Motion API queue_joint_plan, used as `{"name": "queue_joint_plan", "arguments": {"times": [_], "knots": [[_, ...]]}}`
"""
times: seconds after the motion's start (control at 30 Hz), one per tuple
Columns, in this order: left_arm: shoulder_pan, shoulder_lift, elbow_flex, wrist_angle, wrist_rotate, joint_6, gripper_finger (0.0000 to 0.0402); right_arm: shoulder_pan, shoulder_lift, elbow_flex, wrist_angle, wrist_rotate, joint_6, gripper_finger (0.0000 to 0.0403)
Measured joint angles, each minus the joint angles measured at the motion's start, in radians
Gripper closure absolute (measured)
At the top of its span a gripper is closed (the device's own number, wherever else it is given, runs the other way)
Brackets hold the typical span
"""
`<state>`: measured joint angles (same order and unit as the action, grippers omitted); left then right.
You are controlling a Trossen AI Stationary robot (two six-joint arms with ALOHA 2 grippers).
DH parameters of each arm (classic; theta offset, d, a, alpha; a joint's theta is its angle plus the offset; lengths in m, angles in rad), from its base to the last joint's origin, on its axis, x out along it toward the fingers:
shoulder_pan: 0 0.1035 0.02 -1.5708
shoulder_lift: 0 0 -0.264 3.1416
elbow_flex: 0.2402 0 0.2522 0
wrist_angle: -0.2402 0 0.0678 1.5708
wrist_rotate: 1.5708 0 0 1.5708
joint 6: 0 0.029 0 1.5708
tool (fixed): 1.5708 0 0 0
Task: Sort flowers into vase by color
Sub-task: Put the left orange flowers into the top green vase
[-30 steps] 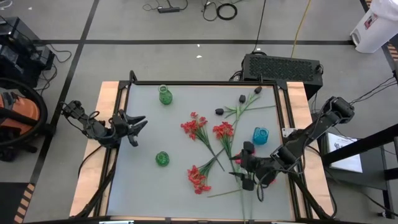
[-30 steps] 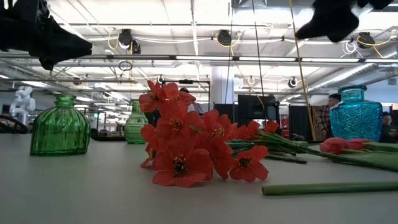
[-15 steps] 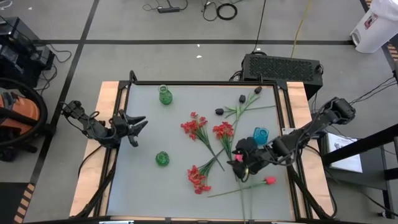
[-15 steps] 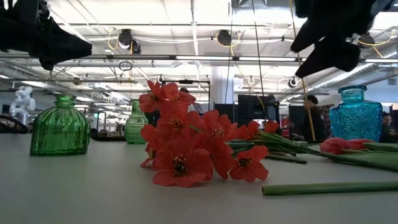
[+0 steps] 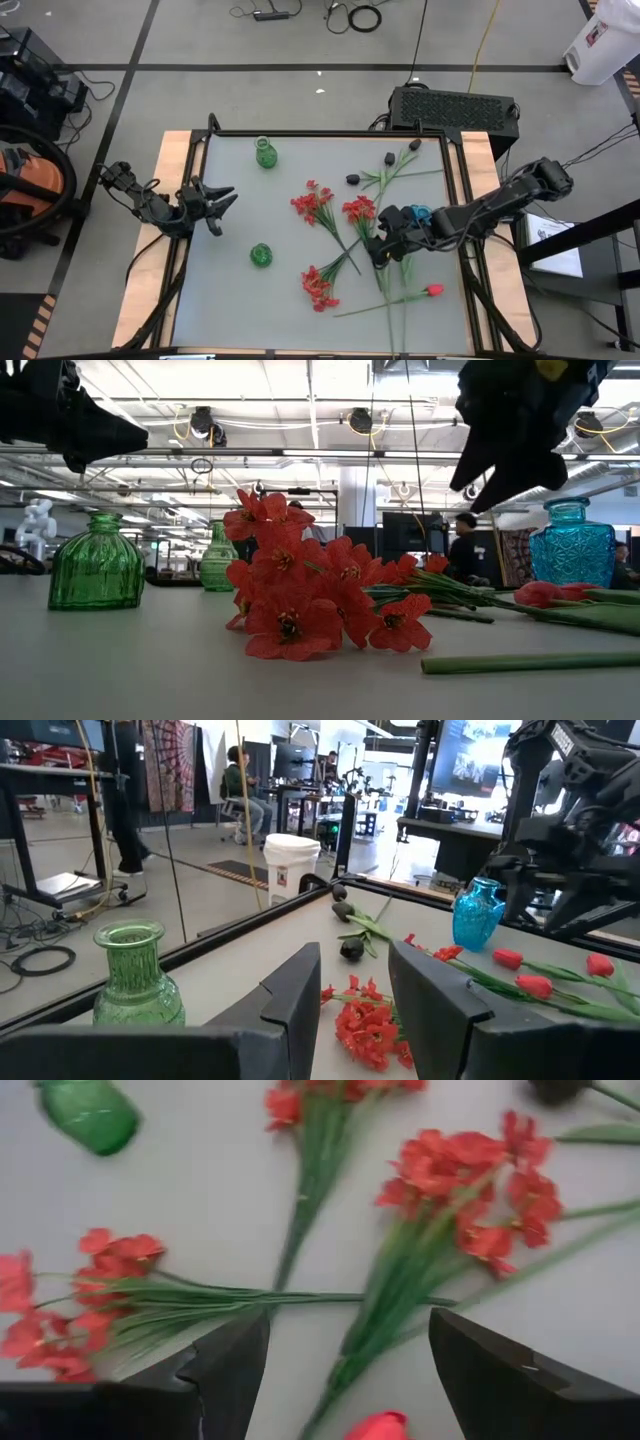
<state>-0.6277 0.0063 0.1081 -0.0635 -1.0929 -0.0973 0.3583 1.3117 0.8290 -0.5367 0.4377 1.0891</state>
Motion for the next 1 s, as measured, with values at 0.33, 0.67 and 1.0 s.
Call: {"name": "queue_joint_plan", "arguments": {"times": [0.33,0.67,1.0], "knots": [[0.000,0.000,0.000,0.000,0.000,0.000,0.0274,-0.025,0.048,-0.024,0.004,-0.047,0.056,0.0135],[0.000,0.000,0.000,-0.002,0.000,0.000,0.0274,-0.039,0.220,-0.025,0.067,-0.076,0.053,0.0135],[0.000,0.000,0.000,-0.009,0.000,0.000,0.0274,-0.098,0.271,-0.025,0.111,-0.106,0.051,0.0135]]}}
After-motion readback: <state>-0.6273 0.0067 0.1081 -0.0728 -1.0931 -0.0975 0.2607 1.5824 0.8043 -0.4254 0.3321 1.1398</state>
